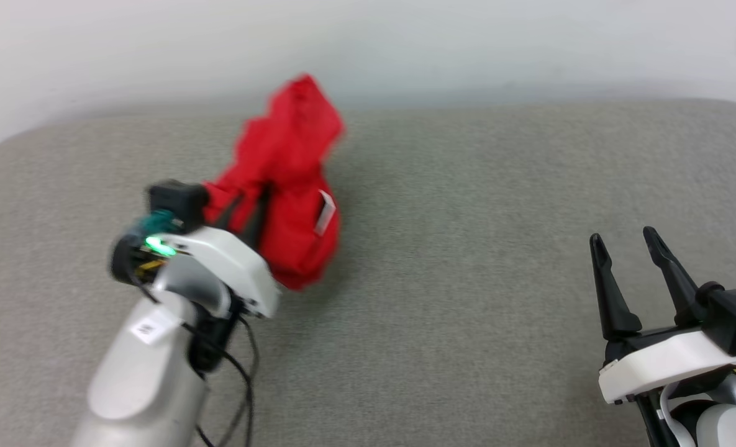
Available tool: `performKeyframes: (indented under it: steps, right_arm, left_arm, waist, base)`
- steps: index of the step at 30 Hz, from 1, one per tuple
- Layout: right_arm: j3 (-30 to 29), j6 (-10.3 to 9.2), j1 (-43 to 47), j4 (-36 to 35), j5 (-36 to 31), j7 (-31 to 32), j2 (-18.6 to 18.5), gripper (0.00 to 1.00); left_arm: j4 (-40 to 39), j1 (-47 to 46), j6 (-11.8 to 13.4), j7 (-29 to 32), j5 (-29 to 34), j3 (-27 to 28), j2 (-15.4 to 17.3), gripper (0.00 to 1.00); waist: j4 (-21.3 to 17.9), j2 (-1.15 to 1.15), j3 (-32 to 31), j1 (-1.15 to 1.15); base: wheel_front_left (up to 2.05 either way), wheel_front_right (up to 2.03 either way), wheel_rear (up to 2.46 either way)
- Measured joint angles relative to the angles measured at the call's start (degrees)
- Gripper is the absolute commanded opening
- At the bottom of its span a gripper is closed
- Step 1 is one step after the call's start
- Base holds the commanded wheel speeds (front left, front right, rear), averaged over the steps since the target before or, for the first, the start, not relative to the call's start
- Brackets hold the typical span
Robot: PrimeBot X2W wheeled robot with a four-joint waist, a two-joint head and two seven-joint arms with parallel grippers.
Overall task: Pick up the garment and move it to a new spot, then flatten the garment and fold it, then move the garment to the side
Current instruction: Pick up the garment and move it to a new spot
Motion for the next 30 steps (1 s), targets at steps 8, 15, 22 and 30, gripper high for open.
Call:
performKeyframes:
  steps: [8,15,22,30]
  right_arm:
    - [0.00,0.00,-0.05,-0.40,0.91,-0.33,0.00,1.00]
    - [0.40,0.00,-0.50,0.38,1.04,-1.10,0.00,1.00]
    - [-0.19,0.00,-0.65,1.83,1.03,-1.57,0.01,1.00]
    - [-0.54,0.00,0.29,1.85,0.31,-0.57,0.01,1.00]
  left_arm:
    - [-2.24,4.11,-2.25,6.15,1.31,-12.29,-5.54,0.00]
    - [-1.37,8.55,-2.96,7.89,0.74,-20.50,-7.54,0.00]
    - [-1.04,10.72,-2.87,4.81,1.09,-22.93,-7.75,1.00]
    - [-5.43,11.01,-0.26,-6.11,3.14,-21.28,-8.49,1.00]
  waist:
    - [-5.33,0.00,3.40,0.01]
    - [-8.93,0.00,6.49,0.02]
    - [-9.71,0.00,6.43,0.02]
    - [-7.58,0.00,2.01,0.02]
  base:
    - [0.00,0.00,0.00]
    - [0.00,0.00,0.00]
    - [0.00,0.00,0.00]
    - [0.00,0.00,0.00]
